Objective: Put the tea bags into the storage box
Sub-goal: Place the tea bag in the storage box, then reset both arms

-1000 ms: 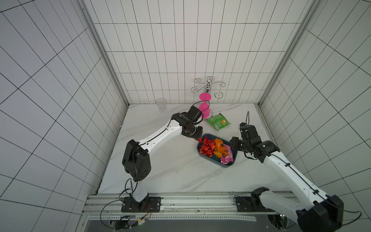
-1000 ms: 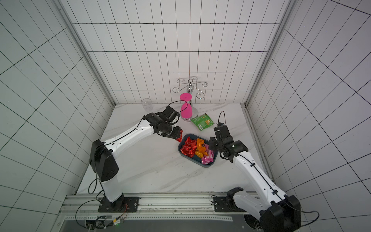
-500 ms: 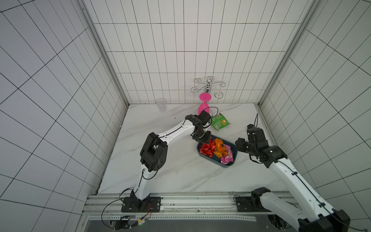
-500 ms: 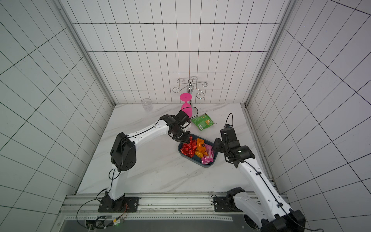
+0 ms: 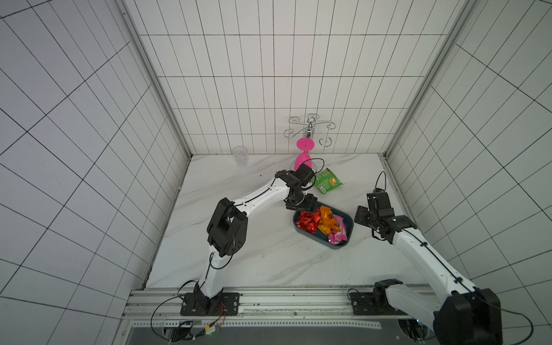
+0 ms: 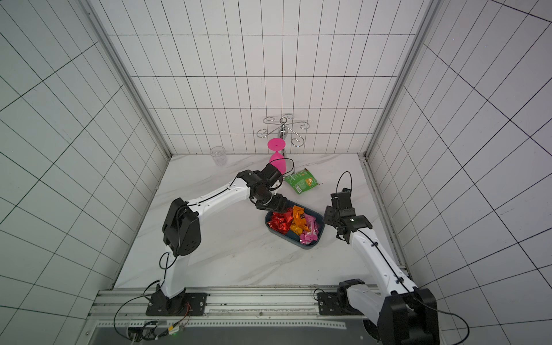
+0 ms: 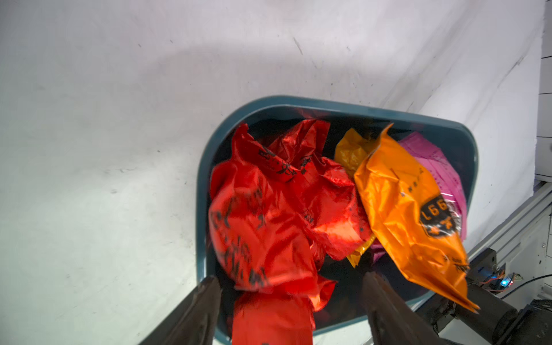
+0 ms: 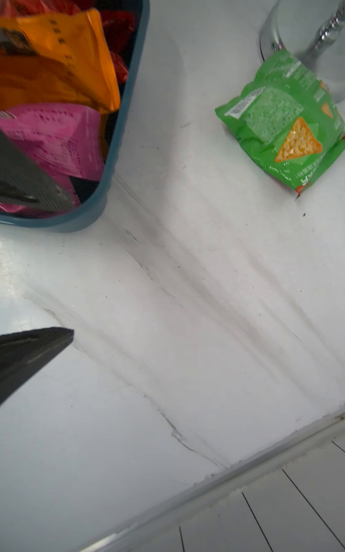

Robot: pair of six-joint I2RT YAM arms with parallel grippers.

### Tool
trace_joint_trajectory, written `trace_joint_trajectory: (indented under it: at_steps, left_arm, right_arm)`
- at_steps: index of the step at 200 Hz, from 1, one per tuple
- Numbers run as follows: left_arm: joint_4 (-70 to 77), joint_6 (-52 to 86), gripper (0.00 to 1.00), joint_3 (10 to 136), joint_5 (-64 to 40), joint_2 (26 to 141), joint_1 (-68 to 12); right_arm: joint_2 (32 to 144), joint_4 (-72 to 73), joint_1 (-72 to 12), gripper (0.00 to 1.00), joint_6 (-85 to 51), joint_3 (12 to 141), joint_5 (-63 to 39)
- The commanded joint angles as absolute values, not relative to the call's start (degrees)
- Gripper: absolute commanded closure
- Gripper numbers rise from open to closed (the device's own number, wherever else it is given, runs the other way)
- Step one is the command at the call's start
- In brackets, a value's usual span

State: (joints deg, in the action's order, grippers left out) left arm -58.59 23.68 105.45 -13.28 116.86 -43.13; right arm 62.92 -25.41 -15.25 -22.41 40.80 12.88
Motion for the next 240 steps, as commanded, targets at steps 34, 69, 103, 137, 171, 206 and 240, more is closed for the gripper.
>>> trace_joint_trajectory:
  at_steps: [34,69,103,137,171,206,240]
  left_arm:
    - [-54.4,24.5,0.02,95.7,-3.1,99.4,-35.7]
    - [-45.3,22.6,0.02,80.6,2.7,89.3,-24.2]
    - [-25.4,16.8,0.02,59.6,7.9,79.5,-12.1]
    - [-2.8,8.9,0.02,42.9,15.6,74.7,-4.6]
    - [13.8,11.6,0.02,36.8,13.3,81.0,1.8]
    - [31.9,8.8,0.03,33.0,11.8,89.3,2.1]
    - [58.1,8.0,0.03,21.2,11.3,92.4,2.1]
  right_arm:
    - [64.2,4.2,-12.0,0.35,-9.2,32.2,24.1]
    - [69.8,11.9,-8.7,0.35,-7.6,30.1,25.8]
    - [76.2,29.1,-7.3,0.31,-8.0,25.8,22.3]
    - [83.3,28.5,-6.4,0.27,-1.5,31.7,18.2]
    - [86.0,38.9,-2.3,0.11,-2.6,27.9,13.8]
    - [88.5,48.8,0.1,0.01,-3.2,23.8,8.8]
    - [87.8,47.2,0.1,0.01,-3.2,24.0,8.8]
